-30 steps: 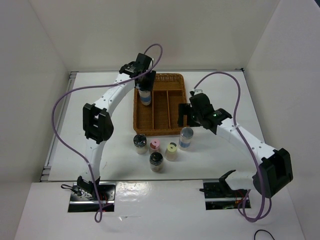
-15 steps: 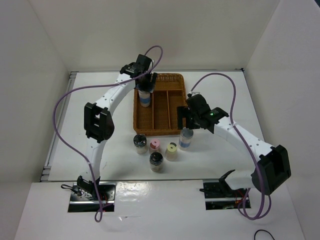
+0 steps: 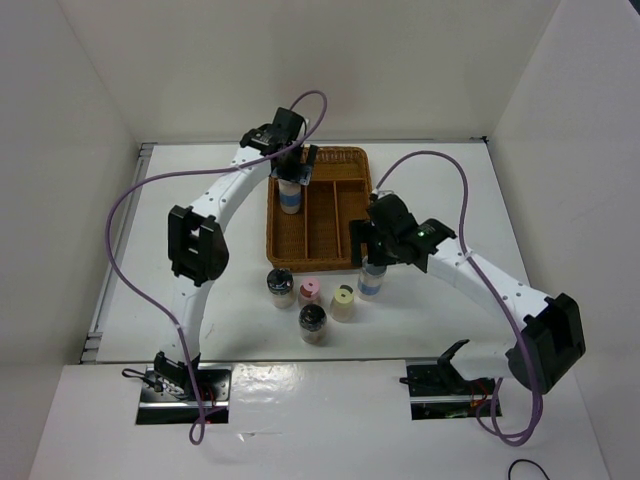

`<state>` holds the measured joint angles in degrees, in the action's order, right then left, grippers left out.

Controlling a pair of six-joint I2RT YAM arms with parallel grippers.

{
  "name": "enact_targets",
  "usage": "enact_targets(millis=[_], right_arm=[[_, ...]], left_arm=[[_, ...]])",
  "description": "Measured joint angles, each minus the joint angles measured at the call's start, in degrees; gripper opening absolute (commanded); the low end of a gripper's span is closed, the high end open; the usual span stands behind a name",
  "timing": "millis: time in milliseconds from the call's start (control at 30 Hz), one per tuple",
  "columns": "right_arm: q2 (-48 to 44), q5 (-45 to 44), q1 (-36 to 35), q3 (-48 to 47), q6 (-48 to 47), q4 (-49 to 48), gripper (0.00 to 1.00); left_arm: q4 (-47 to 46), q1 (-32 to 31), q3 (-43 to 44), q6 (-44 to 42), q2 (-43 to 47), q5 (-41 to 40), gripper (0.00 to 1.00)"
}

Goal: Organize the condiment bottles

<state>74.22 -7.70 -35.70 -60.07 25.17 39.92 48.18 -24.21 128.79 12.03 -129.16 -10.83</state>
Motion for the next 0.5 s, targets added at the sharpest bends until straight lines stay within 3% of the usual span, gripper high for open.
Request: enact_targets(millis=[200, 500], right_arm=[[0.02, -0.72, -2.32, 0.85, 1.62, 0.96, 0.93], [4.92, -4.24, -3.69, 0.94, 4.96, 4.11, 0.8]], left_arm=[[0.81, -0.11, -1.62, 0.0, 4.13, -1.86, 1.0], [0.57, -0.07, -6.4, 0.0, 14.62, -4.9, 1.0]])
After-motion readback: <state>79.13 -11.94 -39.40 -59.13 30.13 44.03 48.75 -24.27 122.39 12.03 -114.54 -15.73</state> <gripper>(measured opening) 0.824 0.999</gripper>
